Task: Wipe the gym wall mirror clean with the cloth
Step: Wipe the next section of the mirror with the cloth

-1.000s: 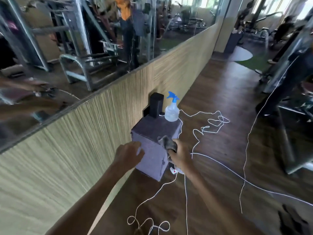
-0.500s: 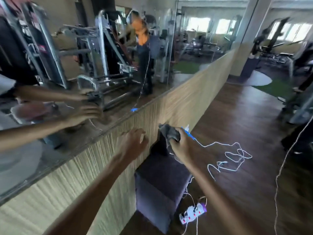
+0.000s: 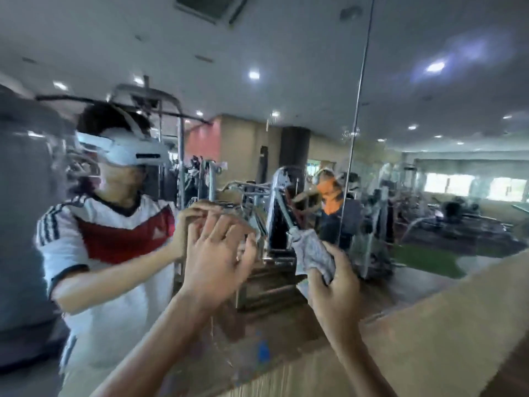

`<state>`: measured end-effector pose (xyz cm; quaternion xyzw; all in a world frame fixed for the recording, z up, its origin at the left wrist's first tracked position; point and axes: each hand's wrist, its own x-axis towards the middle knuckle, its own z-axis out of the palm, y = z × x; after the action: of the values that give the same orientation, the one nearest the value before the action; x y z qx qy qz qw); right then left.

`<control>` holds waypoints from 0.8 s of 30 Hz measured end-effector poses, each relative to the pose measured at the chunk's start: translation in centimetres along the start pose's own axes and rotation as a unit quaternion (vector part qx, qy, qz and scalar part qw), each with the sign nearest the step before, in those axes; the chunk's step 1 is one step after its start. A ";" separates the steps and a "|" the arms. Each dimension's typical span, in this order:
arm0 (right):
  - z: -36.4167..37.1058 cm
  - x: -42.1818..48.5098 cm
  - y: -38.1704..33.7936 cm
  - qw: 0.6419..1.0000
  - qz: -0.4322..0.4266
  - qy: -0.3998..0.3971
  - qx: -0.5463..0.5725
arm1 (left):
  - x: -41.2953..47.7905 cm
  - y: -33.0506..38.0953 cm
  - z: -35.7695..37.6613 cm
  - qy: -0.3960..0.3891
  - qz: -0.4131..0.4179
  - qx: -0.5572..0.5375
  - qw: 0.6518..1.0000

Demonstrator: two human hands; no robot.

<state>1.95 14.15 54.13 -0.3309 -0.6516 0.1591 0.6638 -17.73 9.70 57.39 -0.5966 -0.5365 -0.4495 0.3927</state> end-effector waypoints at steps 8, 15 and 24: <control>1.0 20.0 -10.0 0.971 -0.218 0.101 0.021 | 21.1 -2.6 -5.8 0.168 0.111 0.148 0.968; 4.7 31.4 -19.1 0.915 -0.338 0.186 -0.116 | 33.0 -2.8 -10.0 0.146 0.104 0.252 0.951; 9.0 34.0 -20.5 0.895 -0.358 0.203 -0.170 | 35.1 -6.7 -8.0 0.053 0.113 0.358 0.925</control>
<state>-7.92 23.13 92.64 -0.2083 -0.5941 -0.2736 0.7272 -24.54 12.98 93.26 -0.4484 -0.5691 -0.2108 0.6563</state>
